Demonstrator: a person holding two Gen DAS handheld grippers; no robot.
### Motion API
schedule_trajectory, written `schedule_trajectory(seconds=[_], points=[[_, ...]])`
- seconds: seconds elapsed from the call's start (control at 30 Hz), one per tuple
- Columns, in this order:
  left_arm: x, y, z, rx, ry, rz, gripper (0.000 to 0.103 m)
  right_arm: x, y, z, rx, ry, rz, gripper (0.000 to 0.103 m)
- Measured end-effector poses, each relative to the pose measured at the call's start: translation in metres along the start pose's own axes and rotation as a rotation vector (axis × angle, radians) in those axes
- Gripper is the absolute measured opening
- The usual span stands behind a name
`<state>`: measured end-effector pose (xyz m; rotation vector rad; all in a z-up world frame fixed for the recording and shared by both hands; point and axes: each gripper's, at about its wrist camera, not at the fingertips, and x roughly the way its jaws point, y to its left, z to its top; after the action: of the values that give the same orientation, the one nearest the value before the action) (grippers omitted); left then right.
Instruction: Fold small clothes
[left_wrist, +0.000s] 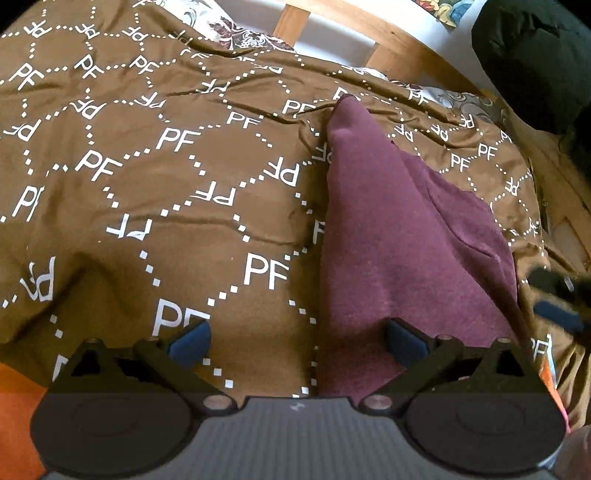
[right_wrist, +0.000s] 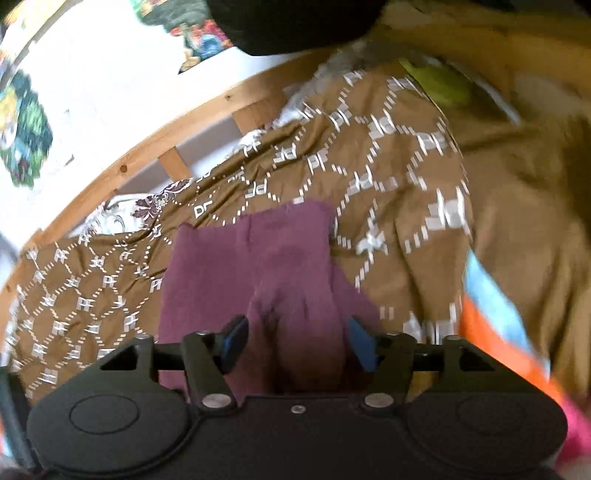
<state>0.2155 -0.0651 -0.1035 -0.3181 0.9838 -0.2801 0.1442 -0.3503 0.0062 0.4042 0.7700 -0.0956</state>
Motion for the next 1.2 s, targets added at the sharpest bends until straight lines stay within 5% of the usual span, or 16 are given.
schedule_trajectory(seconds=[0.2, 0.27, 0.3, 0.33, 0.47, 0.63, 0.77, 1.03, 1.2], points=[[0.001, -0.002, -0.002, 0.022, -0.01, 0.01, 0.102, 0.053, -0.006, 0.032, -0.1, -0.012, -0.015, 0.062], [0.0, -0.002, -0.002, 0.019, -0.014, 0.009, 0.102, 0.067, -0.009, 0.034, -0.116, -0.009, -0.01, 0.041], [0.0, -0.002, -0.002, 0.016, -0.016, 0.008, 0.102, 0.071, -0.01, 0.034, -0.125, -0.004, -0.01, 0.022], [-0.001, -0.003, -0.002, 0.014, -0.018, 0.006, 0.102, 0.074, -0.01, 0.032, -0.134, -0.003, -0.009, 0.018], [-0.002, -0.004, -0.001, 0.007, -0.03, -0.04, 0.102, 0.068, -0.008, 0.03, -0.194, -0.047, -0.023, 0.011], [0.001, -0.009, -0.002, 0.032, -0.021, -0.071, 0.102, 0.071, -0.029, 0.034, -0.079, -0.03, -0.04, 0.011], [0.003, -0.009, -0.003, 0.03, -0.018, -0.063, 0.102, 0.072, -0.037, 0.033, -0.03, -0.021, 0.019, 0.02], [0.003, -0.008, -0.004, 0.027, -0.017, -0.065, 0.102, 0.08, -0.049, 0.038, 0.085, -0.006, 0.107, 0.063], [0.003, -0.008, -0.004, 0.028, -0.019, -0.06, 0.102, 0.097, -0.049, 0.034, 0.101, 0.052, 0.107, 0.072]])
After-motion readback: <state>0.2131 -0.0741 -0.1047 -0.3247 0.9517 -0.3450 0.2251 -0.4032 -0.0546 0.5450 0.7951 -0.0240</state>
